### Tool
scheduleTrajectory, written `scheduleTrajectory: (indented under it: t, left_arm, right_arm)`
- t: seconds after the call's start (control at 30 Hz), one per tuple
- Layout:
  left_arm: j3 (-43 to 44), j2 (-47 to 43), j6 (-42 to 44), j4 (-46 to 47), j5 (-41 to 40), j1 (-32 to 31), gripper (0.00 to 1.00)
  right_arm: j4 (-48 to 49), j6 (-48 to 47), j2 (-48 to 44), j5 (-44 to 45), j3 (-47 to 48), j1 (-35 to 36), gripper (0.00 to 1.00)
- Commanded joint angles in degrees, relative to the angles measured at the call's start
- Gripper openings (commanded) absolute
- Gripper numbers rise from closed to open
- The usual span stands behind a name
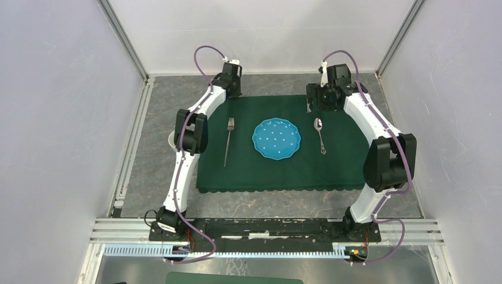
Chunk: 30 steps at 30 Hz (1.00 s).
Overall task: Set the dinner table for one person
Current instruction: Pick up the knife at the corner of the board.
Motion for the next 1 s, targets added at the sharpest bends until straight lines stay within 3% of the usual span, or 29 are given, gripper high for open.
scheduleTrajectory:
  t: [0.0, 0.13, 0.97]
  left_arm:
    - [-0.6, 2.4, -2.1, -2.6, 1.1, 0.3, 0.06]
    - [-0.3, 2.0, -2.4, -2.4, 1.1, 0.3, 0.02]
    - [-0.6, -5.9, -6.4, 2.7, 2.6, 2.1, 0.02]
  right_arm:
    - [0.5, 0.2, 0.0, -0.4, 2.1, -0.2, 0.94]
    - [0.5, 0.1, -0.1, -0.4, 2.0, -0.2, 0.95]
    - [0.0, -0.3, 0.1, -0.7, 3.9, -0.2, 0.95]
